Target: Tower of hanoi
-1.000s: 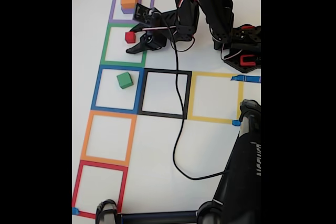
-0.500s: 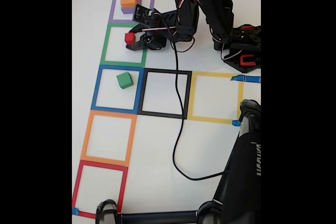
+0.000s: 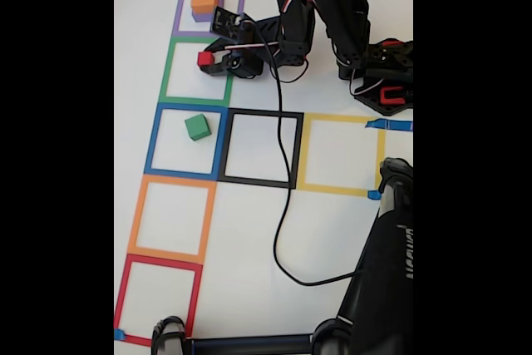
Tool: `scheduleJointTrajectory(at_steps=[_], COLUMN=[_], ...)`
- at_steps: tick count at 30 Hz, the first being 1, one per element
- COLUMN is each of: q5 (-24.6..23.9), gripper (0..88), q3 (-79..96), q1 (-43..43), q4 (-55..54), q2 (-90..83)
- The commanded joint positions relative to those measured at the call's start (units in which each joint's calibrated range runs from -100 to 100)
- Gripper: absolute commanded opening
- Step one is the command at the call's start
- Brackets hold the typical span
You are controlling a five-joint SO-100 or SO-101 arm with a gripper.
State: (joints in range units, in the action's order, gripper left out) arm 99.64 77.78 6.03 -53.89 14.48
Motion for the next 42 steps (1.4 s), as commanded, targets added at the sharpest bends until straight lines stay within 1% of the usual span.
scheduleJointTrajectory(at_steps=[1,7,11,14,18,22,27,31,34,36,39,42], q5=[0.4,0.4,0.4,0.4,0.4,0.4,0.4,0.4,-5.9,-8.9,-10.6,-11.1], gripper=[4.4,4.6,4.6,4.7,4.7,4.7,4.8,4.8,4.8,4.8,4.8,4.8], q3=[-0.2,0.7,0.9,0.5,-2.2,-9.4,-27.0,-46.1,-61.1,-69.5,-78.1,-81.6], q1=[-0.1,-1.3,-2.5,-3.0,-3.8,-5.1,-7.6,-11.2,-14.1,-16.0,-18.5,-20.8], q4=[3.5,11.0,19.2,27.5,44.5,68.4,101.1,121.5,132.6,138.0,143.7,147.2], q2=[-4.5,-14.3,-23.2,-31.1,-43.3,-55.8,-64.7,-64.3,-60.1,-58.0,-56.6,-57.3])
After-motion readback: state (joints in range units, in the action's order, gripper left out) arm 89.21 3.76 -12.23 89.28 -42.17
